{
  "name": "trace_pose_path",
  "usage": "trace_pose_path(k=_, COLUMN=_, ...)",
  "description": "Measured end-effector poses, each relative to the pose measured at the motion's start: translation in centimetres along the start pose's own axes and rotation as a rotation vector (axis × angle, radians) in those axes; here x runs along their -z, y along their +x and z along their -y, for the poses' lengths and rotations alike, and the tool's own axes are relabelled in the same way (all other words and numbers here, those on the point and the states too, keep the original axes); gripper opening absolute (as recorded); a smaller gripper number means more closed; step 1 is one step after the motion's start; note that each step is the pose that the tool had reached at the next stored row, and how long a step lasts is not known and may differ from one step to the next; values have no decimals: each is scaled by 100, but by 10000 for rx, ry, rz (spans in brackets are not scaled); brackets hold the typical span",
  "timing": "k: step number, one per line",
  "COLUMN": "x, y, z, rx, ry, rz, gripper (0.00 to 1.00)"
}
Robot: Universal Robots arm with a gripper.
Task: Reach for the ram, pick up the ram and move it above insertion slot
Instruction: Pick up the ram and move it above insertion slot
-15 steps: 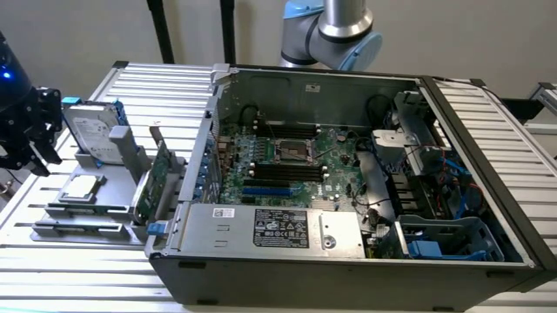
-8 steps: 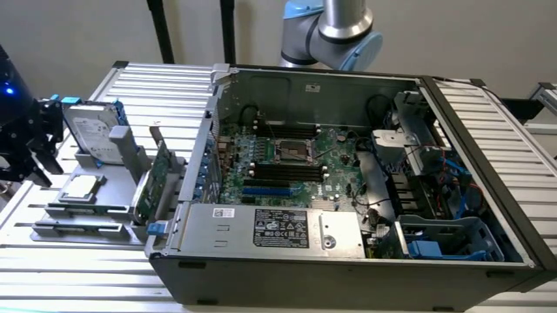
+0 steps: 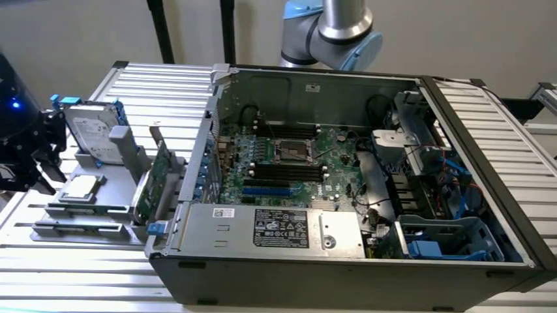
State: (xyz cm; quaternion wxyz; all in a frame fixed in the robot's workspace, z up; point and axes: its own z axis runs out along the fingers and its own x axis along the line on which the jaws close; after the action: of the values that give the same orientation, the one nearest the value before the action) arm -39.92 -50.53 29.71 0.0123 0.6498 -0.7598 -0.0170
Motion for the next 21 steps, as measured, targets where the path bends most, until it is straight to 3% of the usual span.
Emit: trace_pose_path(k=21, x=-381, y=36, z=22, rx=429, ry=0, rz=-17, gripper=31)
